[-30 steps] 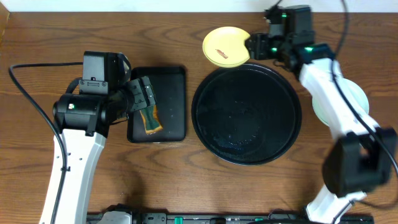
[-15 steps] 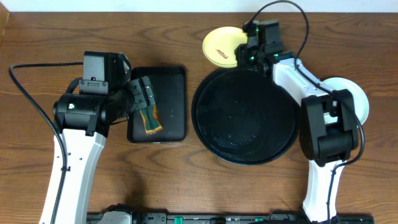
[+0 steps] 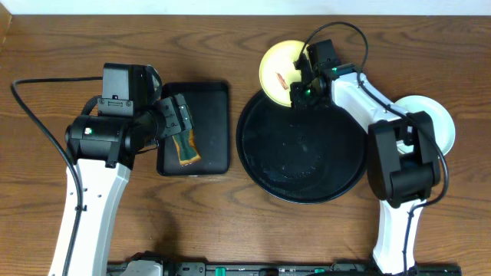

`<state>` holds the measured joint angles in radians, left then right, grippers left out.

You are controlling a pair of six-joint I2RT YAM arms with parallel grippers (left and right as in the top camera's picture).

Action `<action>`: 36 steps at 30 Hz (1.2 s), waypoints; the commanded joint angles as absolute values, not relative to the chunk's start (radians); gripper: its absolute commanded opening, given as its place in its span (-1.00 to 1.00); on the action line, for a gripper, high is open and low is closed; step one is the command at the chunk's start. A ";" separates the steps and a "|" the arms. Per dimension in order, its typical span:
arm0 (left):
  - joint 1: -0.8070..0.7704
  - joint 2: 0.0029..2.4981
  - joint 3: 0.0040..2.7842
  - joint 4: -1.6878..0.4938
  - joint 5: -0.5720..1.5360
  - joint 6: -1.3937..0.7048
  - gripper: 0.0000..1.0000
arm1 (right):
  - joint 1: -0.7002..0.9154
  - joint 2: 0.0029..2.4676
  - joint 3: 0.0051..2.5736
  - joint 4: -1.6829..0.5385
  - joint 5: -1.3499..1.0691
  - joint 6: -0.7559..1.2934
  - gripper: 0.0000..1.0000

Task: Clean dirty plates on tray and stack at the side
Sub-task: 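Move the right gripper to the yellow plate rim and grasp it, then slide the yellow plate to the center of the round tray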

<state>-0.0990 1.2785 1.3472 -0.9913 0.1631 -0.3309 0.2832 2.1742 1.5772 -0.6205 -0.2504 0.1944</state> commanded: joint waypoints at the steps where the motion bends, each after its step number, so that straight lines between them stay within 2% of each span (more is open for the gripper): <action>1: -0.096 1.274 1.362 -0.994 0.172 -0.314 0.72 | 0.300 2.080 1.589 -0.702 -0.233 0.248 -0.97; 7: -0.096 1.274 1.362 -0.994 0.172 -0.314 0.72 | 0.311 1.979 1.589 -0.869 -0.233 0.265 -0.95; 8: -0.096 1.274 1.362 -0.994 0.172 -0.314 0.72 | 0.311 1.958 1.589 -0.867 -0.227 0.265 -0.87; 11: -0.096 1.274 1.362 -0.994 0.172 -0.314 0.72 | 0.294 1.915 1.589 -0.820 -0.151 0.265 -0.41; 13: -0.096 1.274 1.362 -0.994 0.172 -0.314 0.72 | 0.270 1.908 1.589 -0.775 -0.112 0.263 -0.26; 20: -0.096 1.274 1.362 -0.994 0.172 -0.314 0.72 | 0.167 2.003 1.588 -0.592 -0.109 0.107 -0.12; 24: -0.096 1.274 1.362 -0.994 0.172 -0.314 0.72 | 0.133 2.089 1.588 -0.485 -0.110 0.006 -0.11; 30: -0.096 1.274 1.362 -0.994 0.172 -0.314 0.72 | 0.125 2.141 1.588 -0.434 -0.135 -0.025 -0.09; 33: -0.096 1.274 1.362 -0.994 0.172 -0.314 0.72 | 0.133 2.143 1.588 -0.438 -0.139 -0.023 -0.53; 36: -0.096 1.274 1.362 -0.994 0.172 -0.314 0.72 | 0.135 2.143 1.588 -0.462 -0.139 -0.017 -0.77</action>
<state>-0.0990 1.2781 1.3472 -0.9909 0.1631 -0.3309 0.1230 2.1490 1.5810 -0.4473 -0.1322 -0.0097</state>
